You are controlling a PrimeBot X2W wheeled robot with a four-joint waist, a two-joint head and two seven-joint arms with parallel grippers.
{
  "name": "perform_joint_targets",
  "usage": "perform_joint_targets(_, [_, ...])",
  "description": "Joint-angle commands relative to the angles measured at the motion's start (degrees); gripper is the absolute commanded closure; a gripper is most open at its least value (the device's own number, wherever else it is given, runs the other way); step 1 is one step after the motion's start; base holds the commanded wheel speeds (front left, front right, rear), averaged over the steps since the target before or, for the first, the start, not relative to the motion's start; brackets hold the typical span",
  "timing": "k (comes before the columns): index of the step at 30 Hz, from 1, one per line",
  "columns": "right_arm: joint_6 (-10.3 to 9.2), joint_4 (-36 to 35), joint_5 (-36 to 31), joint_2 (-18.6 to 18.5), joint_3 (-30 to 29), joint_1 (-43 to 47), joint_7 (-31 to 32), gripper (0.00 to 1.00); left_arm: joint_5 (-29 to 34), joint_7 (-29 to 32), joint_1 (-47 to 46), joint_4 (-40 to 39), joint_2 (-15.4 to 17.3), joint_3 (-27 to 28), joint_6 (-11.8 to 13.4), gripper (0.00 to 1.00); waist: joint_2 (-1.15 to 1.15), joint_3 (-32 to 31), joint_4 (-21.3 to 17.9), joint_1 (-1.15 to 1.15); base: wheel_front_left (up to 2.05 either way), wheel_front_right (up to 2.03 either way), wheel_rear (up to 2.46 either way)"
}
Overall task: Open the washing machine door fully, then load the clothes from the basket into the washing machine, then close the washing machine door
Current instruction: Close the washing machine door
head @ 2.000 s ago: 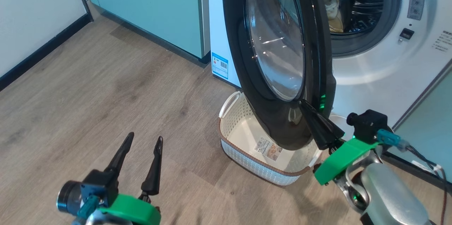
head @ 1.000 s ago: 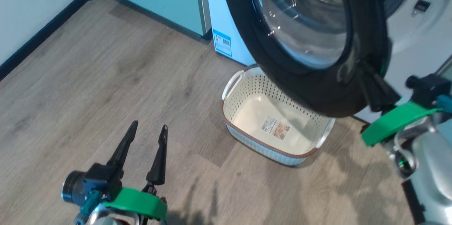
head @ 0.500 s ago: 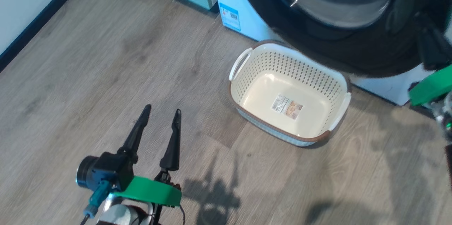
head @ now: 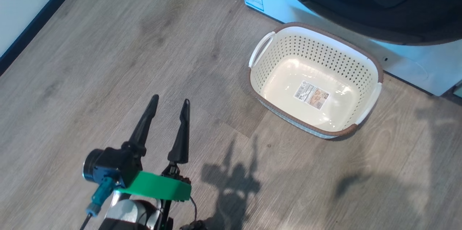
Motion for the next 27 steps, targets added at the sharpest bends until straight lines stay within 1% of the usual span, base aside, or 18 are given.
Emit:
perform_joint_targets(1, [-0.19, -1.03, -0.62, -0.83, 0.27, -2.59, -0.54, 1.0, 0.78, -0.35, -1.82, -1.82, 0.3, 2.63, -0.42, 0.0, 0.0, 0.31, 0.27, 0.0, 0.0, 0.0, 0.0])
perform_joint_targets(8, [-0.19, 2.32, -1.12, -2.15, -0.56, -5.46, -2.01, 1.0, 1.44, -0.36, -2.13, -1.52, -0.94, 3.34, -1.79, 0.0, 0.0, 1.06, 0.95, 0.0, 0.0, 0.0, 0.0])
perform_joint_targets(15, [-0.19, 5.35, -0.86, -2.51, 0.14, -6.79, -3.48, 1.0, 1.91, -0.36, -2.14, -1.1, -1.5, 3.59, -2.52, 0.0, 0.0, 0.92, 1.32, 0.0, 0.0, 0.0, 0.0])
perform_joint_targets(23, [-0.19, 7.52, 0.99, -1.96, 2.68, -4.17, -5.42, 1.0, 2.54, -0.36, -1.62, -0.66, -1.69, 4.02, -2.81, 0.0, 0.0, -0.62, 0.63, 0.0, 0.0, 0.0, 0.0])
perform_joint_targets(27, [-0.19, 7.36, 2.0, -0.68, 4.8, -1.32, -6.37, 1.0, 3.02, -0.36, -1.07, -0.45, -1.72, 4.58, -3.29, 0.0, 0.0, -1.91, -0.61, 0.0, 0.0, 0.0, 0.0])
